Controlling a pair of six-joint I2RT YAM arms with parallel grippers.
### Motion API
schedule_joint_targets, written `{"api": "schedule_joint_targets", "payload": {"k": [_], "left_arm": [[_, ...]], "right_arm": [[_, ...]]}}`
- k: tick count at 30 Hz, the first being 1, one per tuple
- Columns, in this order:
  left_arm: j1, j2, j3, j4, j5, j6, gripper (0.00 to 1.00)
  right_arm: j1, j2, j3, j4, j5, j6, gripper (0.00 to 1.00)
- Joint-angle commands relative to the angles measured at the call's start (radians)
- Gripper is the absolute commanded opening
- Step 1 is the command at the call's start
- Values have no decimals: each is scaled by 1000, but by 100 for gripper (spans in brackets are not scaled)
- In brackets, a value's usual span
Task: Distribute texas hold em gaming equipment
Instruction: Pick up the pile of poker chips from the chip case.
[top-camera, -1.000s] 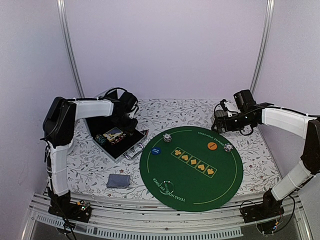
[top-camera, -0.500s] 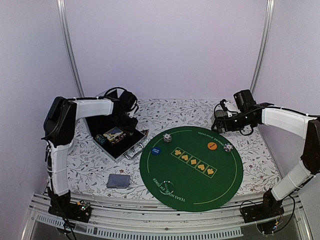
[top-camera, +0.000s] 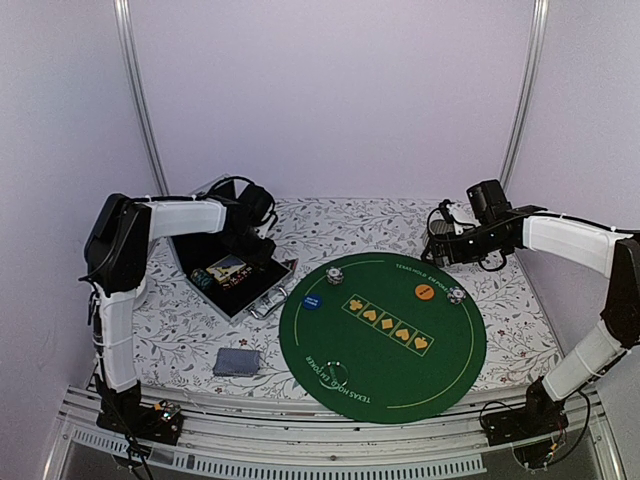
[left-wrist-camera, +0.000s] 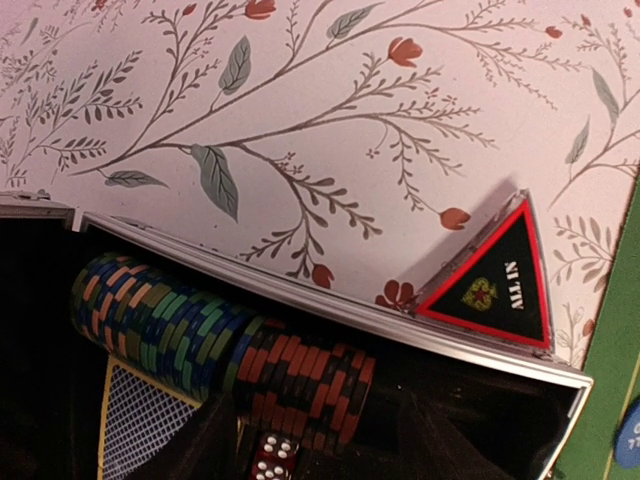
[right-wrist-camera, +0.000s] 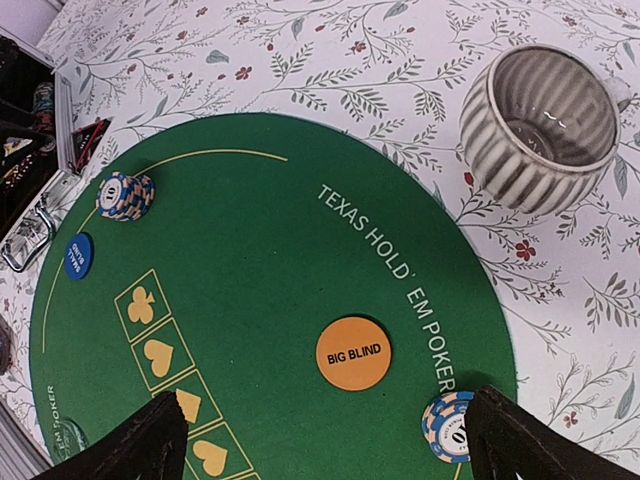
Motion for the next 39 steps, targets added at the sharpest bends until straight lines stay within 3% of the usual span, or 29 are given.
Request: {"api": "schedule_joint_targets", "payload": {"k": [1,12,22,29,39], "left_arm": [[-18,-22,-6,-40,2,16,57],[5,37,26,-24,72,42,57],[25,78,56,-42,8,46,57],[9,63,28,-24,123,45,55],[-38,-17,-51,77,-70,80,54]], "right_arm": [[5,20,12,-12,-20,2,99],[6,18,15,-18,-21,-1,99],[7,9,12,-24,-17,-5,99],[6,14,18,-26,-26,-5,99],[7,22,22,-31,-28,-12,99]]}}
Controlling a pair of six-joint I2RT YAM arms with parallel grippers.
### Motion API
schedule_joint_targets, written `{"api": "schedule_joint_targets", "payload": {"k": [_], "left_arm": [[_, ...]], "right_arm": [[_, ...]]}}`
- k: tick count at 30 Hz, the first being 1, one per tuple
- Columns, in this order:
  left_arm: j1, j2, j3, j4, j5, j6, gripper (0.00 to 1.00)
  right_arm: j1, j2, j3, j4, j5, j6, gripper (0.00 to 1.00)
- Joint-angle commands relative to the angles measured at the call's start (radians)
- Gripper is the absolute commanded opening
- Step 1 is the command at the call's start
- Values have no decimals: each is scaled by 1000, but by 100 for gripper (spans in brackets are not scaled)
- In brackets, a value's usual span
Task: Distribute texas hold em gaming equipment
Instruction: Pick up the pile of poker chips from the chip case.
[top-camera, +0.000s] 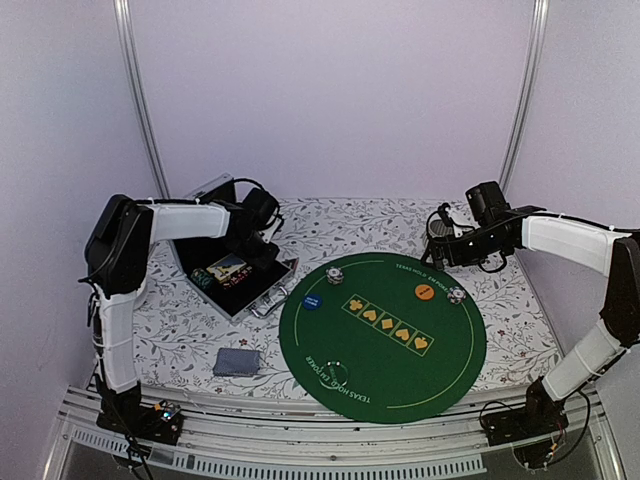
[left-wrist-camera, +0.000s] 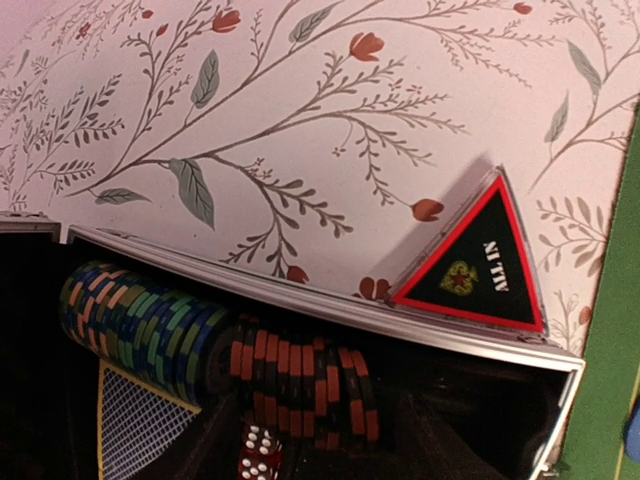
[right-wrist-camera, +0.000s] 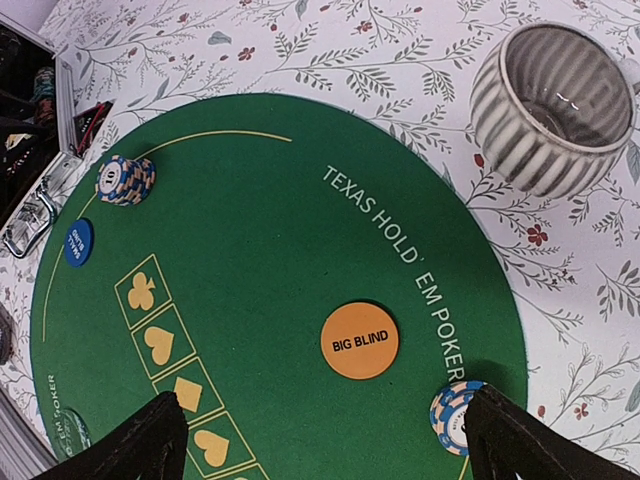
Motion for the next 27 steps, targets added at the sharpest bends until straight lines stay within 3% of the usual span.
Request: {"api": "schedule_joint_targets", "payload": {"k": [1,27], "left_arm": [[-14,-12,-18,41,-49,18,54],[-13,17,7,45,-111,45,54]], "right_arm": [[6,11,21,-6,-14,-9,99],[6,27,18,-20,-44,-14,99]]}}
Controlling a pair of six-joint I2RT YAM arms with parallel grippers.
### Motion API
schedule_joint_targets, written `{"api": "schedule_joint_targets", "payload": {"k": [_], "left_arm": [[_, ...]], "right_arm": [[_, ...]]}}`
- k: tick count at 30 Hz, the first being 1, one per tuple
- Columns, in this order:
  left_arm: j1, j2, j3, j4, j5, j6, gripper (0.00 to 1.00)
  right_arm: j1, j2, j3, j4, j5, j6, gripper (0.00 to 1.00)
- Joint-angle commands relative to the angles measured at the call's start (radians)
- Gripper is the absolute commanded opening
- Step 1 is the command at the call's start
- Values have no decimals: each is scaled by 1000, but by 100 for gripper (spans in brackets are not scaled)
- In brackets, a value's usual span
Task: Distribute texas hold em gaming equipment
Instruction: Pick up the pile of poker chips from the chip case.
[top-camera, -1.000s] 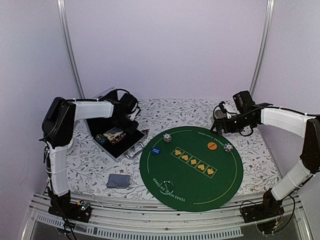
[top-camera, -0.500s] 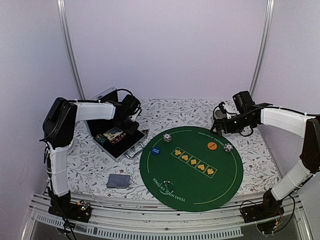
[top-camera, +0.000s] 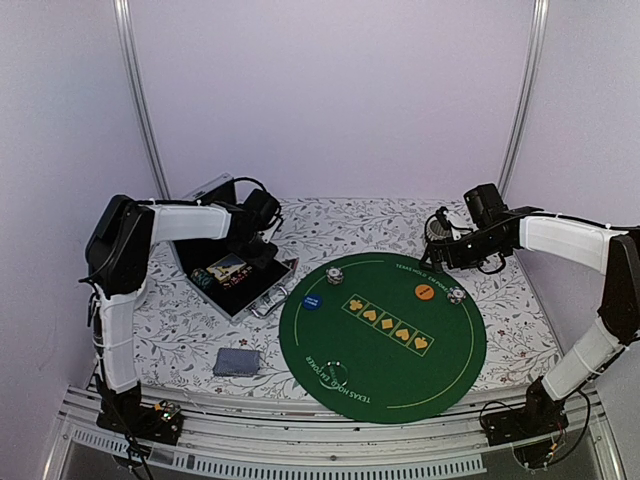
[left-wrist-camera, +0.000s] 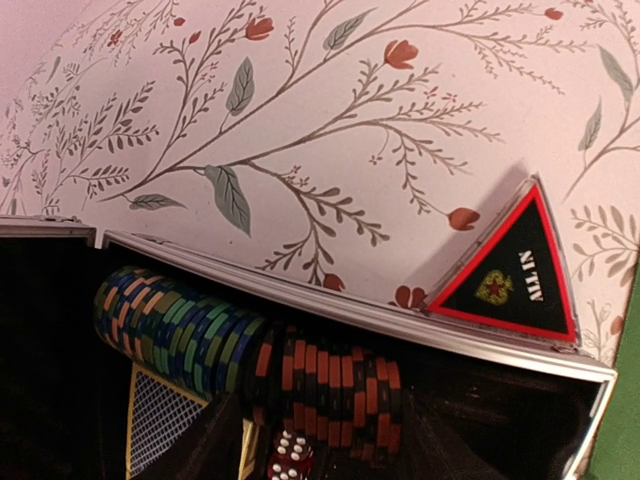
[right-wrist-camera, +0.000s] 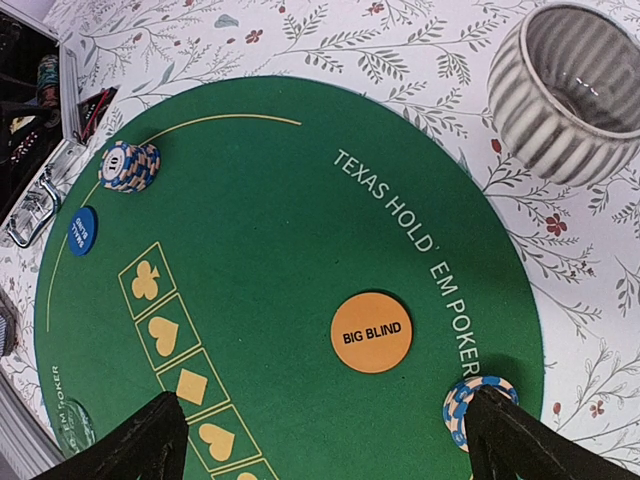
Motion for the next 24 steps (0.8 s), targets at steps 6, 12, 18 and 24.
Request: {"api": "schedule_joint_targets", "payload": {"k": [6,12,18,24], "left_arm": [[6,40,27,19,26,19,54],[32,55,28,16,80,14,53],[42,59,24,22,104,16,47],[71,56,17,29,124,5,18]], "right_arm": [[6,7,20,-9,-13,-13,99],[6,4,19,-12,-11,-14,99],[6,5,19,-14,-11,-15,99],[6,-1,20,-16,-11,-13,99]]}}
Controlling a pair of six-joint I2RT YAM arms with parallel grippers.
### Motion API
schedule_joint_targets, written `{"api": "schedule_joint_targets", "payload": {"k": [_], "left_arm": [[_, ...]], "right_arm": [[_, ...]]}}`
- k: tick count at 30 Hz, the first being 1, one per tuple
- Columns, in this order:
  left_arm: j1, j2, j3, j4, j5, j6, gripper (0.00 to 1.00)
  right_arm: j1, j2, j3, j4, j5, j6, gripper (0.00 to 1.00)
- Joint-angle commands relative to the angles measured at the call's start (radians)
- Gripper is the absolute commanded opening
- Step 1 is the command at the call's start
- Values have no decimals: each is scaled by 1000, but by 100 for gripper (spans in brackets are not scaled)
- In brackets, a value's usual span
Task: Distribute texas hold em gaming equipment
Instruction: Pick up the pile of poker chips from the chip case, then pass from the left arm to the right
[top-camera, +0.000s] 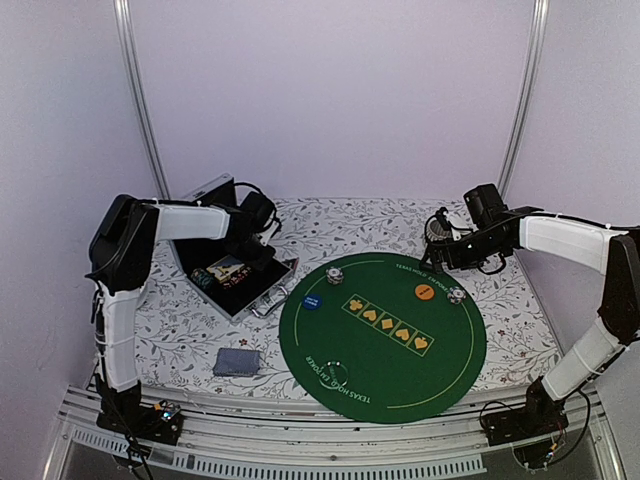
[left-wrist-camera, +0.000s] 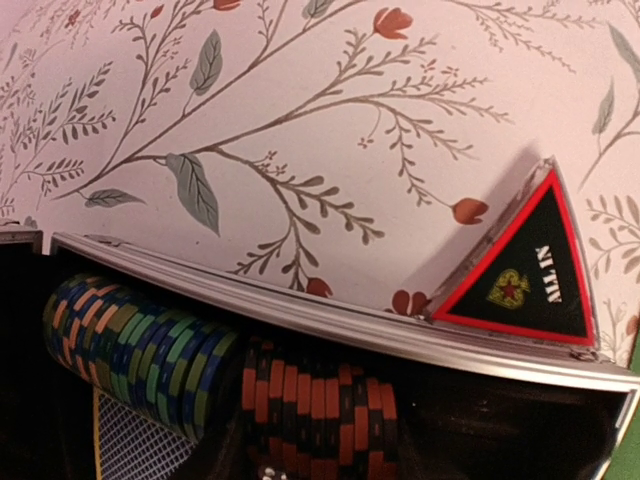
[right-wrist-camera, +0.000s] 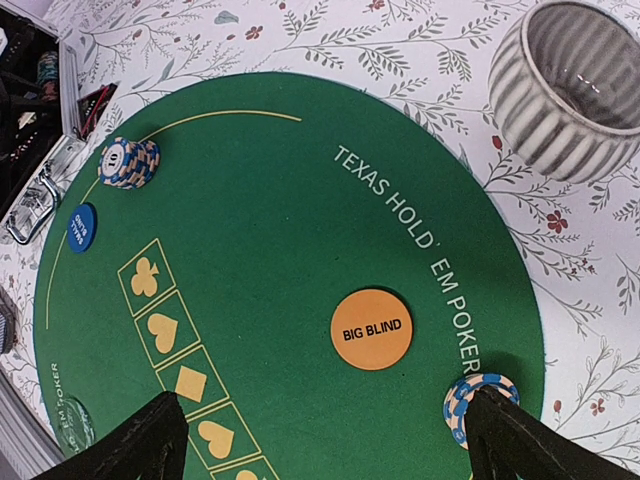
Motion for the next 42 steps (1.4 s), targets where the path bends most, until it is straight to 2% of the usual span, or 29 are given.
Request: {"api": "schedule_joint_targets", "payload": {"k": [1,6,11,18,23,27,33,37,42], "left_arm": [[32,13,9,22,32,-2,15],[67,-9,1,37,56,-24,3],[100,-68,-38,92,146,-39,0],[127,-160,-83,125,175,-78,0],[125,-329,-154,188,288,-141,0],[122,-441,-194,210,404,-213,0],[78,-581,-270,276,634,-361,0],[-7,-623,-286,300,703,-420,0],[-89,-631,-289,332,786,-471,0]], "right_arm": [[6,-2,19,-10,-8,-11,99],[6,-7,19,-12,-8,-11,99],[7,-11,19,-15,-7,-11,99],[8,-19,22,-19,-7,-6,99],[35,-47,31,-3,7,-9,99],[137,-91,47,47,75,-26,99],[430,-116,79,267,266,-153,100],[585,-43,154,394,323,-267,100],[679,112,306,422,374,-379,99]]}}
